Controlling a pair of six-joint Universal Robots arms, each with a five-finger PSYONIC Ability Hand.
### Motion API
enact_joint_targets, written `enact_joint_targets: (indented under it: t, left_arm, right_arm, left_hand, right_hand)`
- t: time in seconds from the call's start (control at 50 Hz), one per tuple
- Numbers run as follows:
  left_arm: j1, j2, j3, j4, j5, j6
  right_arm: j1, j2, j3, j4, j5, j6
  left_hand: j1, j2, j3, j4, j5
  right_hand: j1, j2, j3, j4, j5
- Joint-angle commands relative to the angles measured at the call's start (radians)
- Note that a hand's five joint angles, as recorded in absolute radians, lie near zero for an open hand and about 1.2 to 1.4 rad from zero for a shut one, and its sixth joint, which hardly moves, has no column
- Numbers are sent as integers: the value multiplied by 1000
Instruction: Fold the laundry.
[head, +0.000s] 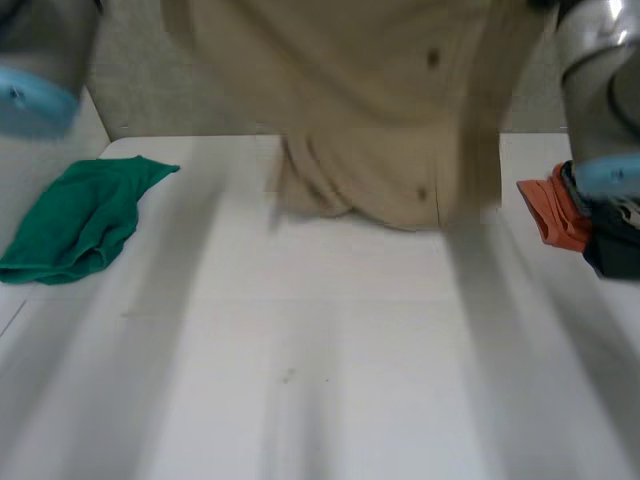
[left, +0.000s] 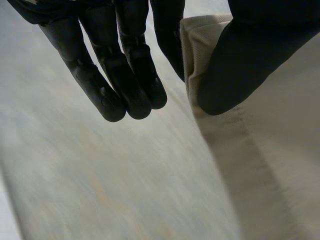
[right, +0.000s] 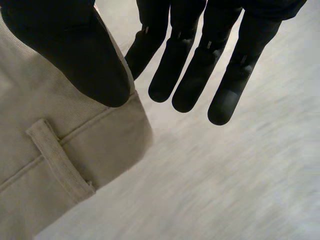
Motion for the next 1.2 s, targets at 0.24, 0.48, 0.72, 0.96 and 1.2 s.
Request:
enact_joint_targets:
  t: [0.24, 0.48, 0.72, 0.96, 1.2]
  left_arm:
    - [80, 64, -425, 111, 18, -76]
    - [91, 70, -976, 116, 159, -18]
    - [77, 335, -1226, -137, 205, 168]
    - [6, 518, -1337, -685, 207, 394]
    - [-1, 311, -1011, -298, 187, 277]
  right_arm:
    - [52, -1, 191, -92, -34, 26]
    - [41, 94, 659, -47, -103, -53]
    - [38, -105, 770, 277, -112, -141]
    - [3, -294, 895, 869, -166, -498]
    - [-42, -192, 732, 585, -174, -306]
  left_hand:
    - [226, 196, 206, 198, 238]
    - [226, 196, 206, 198, 238]
    - [226, 196, 206, 198, 238]
    - [226, 196, 206, 198, 238]
    - [226, 196, 206, 198, 238]
  right_hand:
    - [267, 200, 203, 194, 206]
    - [267, 200, 203, 194, 206]
    - [267, 200, 203, 194, 206]
    - [267, 200, 203, 194, 206]
    - [267, 200, 203, 194, 206]
